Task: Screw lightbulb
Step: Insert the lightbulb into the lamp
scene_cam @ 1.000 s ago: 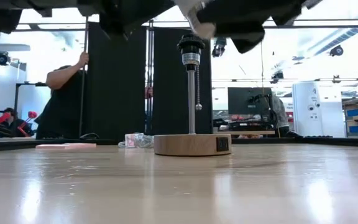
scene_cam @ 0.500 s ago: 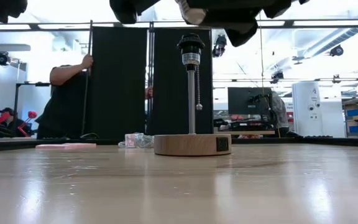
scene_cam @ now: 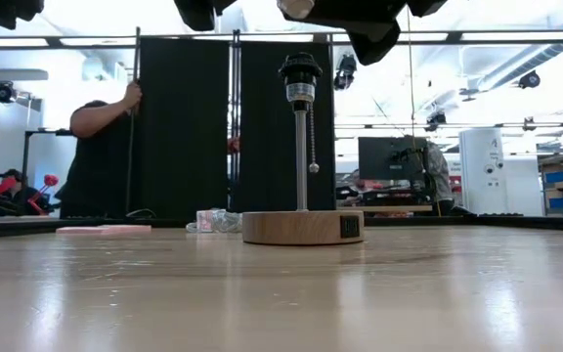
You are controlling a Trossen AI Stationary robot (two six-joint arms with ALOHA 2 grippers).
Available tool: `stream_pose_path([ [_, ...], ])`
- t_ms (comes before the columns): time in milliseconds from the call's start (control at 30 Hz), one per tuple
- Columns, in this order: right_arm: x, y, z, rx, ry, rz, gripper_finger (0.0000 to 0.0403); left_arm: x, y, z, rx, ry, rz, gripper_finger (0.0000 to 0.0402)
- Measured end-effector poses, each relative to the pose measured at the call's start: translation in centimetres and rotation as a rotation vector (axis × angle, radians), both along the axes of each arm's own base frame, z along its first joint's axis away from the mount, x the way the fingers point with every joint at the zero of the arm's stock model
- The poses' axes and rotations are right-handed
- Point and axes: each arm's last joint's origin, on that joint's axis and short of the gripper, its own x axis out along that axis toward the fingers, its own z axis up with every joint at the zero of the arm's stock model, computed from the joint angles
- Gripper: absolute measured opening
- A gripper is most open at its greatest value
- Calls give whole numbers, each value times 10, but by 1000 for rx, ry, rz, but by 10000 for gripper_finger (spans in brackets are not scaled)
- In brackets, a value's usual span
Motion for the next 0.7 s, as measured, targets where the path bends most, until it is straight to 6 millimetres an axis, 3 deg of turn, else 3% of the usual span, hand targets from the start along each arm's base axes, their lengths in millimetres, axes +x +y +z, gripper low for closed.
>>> stream_pose_path([
  [233,1,0,1,0,0,0,89,-1,0,2,2,-3,-1,307],
  [700,1,0,1,1,0,1,89,-1,0,2,1,-4,-2,290],
])
